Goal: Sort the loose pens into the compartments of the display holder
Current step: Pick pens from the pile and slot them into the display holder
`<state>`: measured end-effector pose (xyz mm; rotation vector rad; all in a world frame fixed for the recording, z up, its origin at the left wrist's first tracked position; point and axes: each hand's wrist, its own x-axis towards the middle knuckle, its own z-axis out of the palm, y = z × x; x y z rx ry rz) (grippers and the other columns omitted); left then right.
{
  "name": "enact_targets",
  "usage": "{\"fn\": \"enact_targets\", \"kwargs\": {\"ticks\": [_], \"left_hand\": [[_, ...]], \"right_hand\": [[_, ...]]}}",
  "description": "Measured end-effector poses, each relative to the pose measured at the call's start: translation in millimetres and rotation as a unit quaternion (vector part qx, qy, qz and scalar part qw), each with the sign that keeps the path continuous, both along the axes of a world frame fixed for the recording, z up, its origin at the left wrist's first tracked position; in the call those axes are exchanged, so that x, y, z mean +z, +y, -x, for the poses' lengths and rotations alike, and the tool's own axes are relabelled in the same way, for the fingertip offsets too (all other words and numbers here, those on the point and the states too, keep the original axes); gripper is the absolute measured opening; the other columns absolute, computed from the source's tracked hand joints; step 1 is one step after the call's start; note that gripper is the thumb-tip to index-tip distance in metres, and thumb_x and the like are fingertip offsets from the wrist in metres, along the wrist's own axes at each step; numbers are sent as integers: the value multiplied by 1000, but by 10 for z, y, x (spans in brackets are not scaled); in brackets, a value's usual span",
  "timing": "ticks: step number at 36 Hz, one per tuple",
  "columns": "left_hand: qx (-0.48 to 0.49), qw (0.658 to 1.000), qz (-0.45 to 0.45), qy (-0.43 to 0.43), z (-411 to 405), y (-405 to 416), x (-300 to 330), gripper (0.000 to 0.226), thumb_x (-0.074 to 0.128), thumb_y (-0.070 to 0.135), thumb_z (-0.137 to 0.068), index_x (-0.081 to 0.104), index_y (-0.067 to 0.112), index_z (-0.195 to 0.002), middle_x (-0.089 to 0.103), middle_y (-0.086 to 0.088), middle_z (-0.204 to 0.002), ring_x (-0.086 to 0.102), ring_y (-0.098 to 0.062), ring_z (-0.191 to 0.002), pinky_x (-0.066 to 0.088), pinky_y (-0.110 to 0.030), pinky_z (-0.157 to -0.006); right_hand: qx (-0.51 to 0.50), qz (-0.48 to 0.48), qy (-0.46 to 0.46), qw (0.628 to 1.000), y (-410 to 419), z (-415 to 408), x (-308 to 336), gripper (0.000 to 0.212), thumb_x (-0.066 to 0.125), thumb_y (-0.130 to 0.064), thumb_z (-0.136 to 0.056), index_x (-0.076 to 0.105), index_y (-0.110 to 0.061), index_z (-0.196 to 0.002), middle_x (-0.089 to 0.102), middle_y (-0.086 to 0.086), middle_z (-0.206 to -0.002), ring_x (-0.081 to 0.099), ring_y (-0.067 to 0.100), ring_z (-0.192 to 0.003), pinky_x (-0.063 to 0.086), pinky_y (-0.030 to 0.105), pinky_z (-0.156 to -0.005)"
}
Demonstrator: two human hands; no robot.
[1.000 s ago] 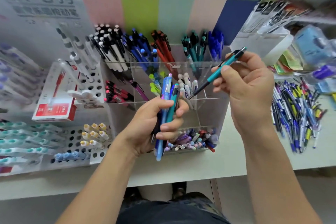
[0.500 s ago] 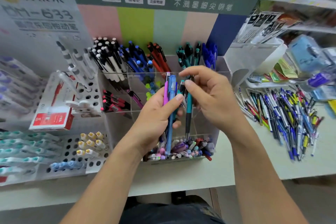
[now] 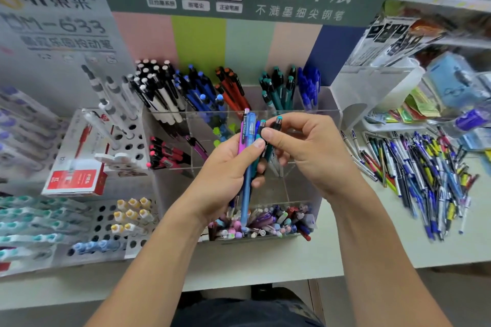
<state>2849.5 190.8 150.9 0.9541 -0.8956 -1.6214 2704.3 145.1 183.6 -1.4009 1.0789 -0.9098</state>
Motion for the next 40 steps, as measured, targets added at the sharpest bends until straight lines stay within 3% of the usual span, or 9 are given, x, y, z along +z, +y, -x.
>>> {"fn": "enact_targets", "kwargs": {"ticks": [6,10,15,19,22,24,27,35,40], "left_hand": [[56,998,-22,27,-32,-13,22,18,49,19,-103,65,13,-109,61,-1,-78,58,-12,-69,48,-23,-54],[96,994,-27,44,-87,-55,49,24,44,12,-106,62,5,-121,58,2,-74,69,-17,-73,53,-23,-55],[81,996,-28,22,-135,-53,71,15,43,10,-106,57,6,-110,51,1,-70,39,-9,-48,31,-18,-41],[43,997,-22,53,-144,-36,126,14,39,7,-106,49,15,-100,58,-7,-75,31,-8,-45,28,-16,-39],[20,997,-14,78,-156,-26,137,6,38,8,-106,43,9,-104,64,-11,-81,34,-10,-47,32,-17,-39],[15,996,-10,84,-162,-17,144,6,39,10,-106,44,7,-106,65,-12,-85,37,-12,-49,34,-18,-40],[22,994,-18,103,-167,-4,162,9,41,11,-105,49,6,-106,65,-8,-85,41,-12,-50,36,-20,-41],[55,994,-25,88,-161,-4,129,14,44,14,-106,58,9,-105,64,-1,-80,48,-12,-57,40,-21,-51],[51,996,-36,70,-167,-2,118,16,45,19,-107,58,13,-113,63,0,-80,49,-12,-58,40,-21,-50]], "right_hand": [[-14,19,18,1000,-1,-36,33,1,67,-4,-95,68,-4,-95,63,1,-69,52,10,-52,46,22,-46],[-72,63,-20,995,-69,134,206,10,63,-2,-97,67,-10,-94,65,-3,-67,56,12,-54,50,21,-50],[-179,212,-7,961,-196,381,532,13,61,-7,-100,62,-18,-93,65,-6,-70,58,10,-54,50,22,-51],[-215,272,93,933,-312,329,541,3,64,-13,-99,61,-14,-98,64,-7,-69,60,12,-52,53,30,-52],[-225,327,216,892,-403,215,440,8,63,-25,-97,64,-19,-102,67,-1,-81,66,20,-67,56,45,-68],[-216,351,256,875,-442,134,408,13,62,-25,-96,67,-14,-102,64,-4,-90,59,15,-77,51,37,-77],[-206,367,279,863,-475,65,442,16,63,-22,-96,68,-8,-101,60,-6,-87,51,10,-76,39,24,-74],[-207,385,279,855,-553,67,620,16,62,-25,-97,67,-10,-101,63,-5,-86,59,15,-74,47,27,-72],[-152,349,342,859,-568,1,464,15,67,-18,-94,69,-4,-99,63,2,-86,50,11,-77,33,19,-72]]}}
